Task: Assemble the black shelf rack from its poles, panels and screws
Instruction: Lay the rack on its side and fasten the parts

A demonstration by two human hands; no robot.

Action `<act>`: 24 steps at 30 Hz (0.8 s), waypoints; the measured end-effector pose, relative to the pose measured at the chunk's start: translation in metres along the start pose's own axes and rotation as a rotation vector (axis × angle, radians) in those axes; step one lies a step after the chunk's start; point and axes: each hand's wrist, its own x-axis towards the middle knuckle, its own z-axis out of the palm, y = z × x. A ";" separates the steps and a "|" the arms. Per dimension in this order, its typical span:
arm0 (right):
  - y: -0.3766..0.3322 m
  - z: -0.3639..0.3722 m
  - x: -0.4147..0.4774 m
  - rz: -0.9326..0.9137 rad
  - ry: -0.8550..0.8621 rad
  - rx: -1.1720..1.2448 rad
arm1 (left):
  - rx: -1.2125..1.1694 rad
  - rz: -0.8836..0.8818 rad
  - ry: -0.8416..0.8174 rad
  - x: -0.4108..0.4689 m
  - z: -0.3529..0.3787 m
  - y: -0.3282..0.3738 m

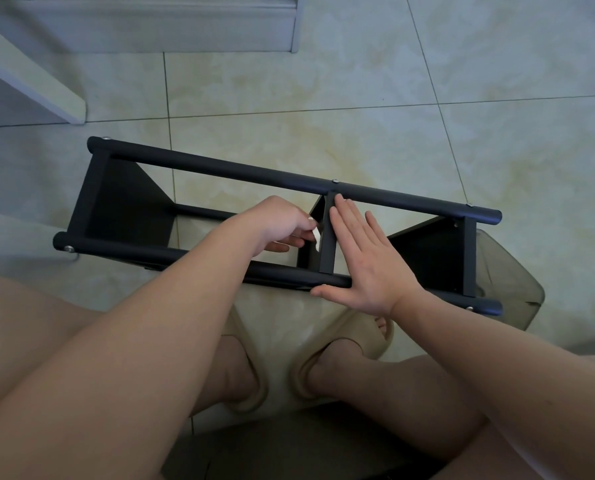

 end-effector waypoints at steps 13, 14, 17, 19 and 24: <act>0.000 0.000 0.000 -0.004 0.011 0.006 | 0.061 0.037 -0.031 -0.001 0.004 0.001; 0.000 0.000 0.000 -0.004 0.009 0.003 | 0.048 0.031 -0.038 -0.002 0.005 0.002; -0.001 -0.001 0.000 0.000 -0.001 -0.008 | 0.038 0.015 -0.043 -0.003 0.007 0.003; -0.001 -0.002 0.000 0.002 -0.006 -0.010 | 0.040 0.003 -0.048 -0.004 0.009 0.003; -0.001 -0.003 0.000 0.001 -0.002 -0.007 | 0.053 -0.016 -0.059 -0.004 0.010 0.000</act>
